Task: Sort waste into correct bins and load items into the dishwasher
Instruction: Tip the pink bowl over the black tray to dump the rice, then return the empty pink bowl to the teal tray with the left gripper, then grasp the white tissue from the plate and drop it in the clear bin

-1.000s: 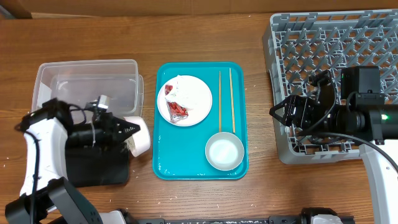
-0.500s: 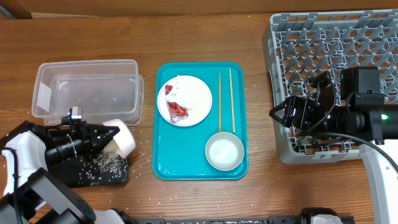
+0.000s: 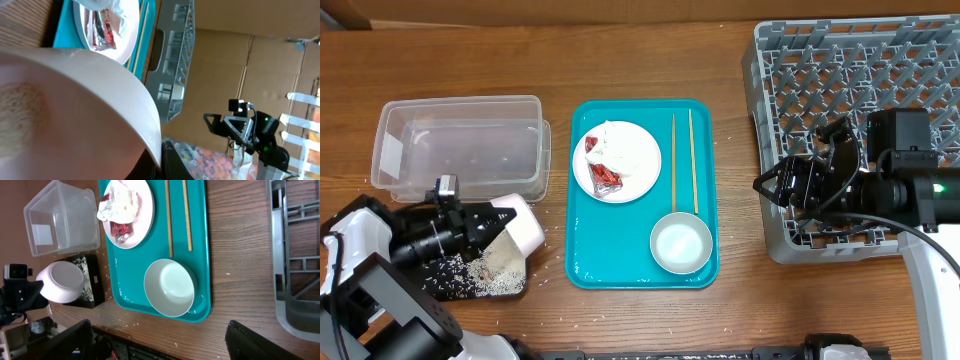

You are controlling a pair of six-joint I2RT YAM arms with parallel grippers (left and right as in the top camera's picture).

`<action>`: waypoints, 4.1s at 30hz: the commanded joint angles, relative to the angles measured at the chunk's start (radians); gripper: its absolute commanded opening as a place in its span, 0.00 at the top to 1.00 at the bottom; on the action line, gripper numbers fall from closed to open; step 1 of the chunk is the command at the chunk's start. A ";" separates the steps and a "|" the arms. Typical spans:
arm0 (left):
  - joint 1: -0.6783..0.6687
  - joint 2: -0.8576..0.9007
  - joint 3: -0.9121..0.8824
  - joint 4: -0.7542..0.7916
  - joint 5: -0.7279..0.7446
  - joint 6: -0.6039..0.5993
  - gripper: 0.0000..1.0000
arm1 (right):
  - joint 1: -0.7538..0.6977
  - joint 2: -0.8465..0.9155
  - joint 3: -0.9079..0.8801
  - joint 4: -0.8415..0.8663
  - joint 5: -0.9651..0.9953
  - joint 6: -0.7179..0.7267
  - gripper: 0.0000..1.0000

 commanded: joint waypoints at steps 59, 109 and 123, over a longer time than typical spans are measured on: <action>-1.242 -0.218 0.111 0.563 -1.046 -1.250 0.96 | 0.004 -0.014 0.027 0.033 0.002 -0.002 0.08; -1.165 0.328 0.503 0.788 -1.272 -1.054 0.24 | 0.004 -0.014 0.027 0.032 0.002 -0.002 0.07; -1.120 0.322 0.610 0.679 -1.102 -0.990 0.96 | 0.004 -0.014 0.027 0.022 0.002 -0.002 0.07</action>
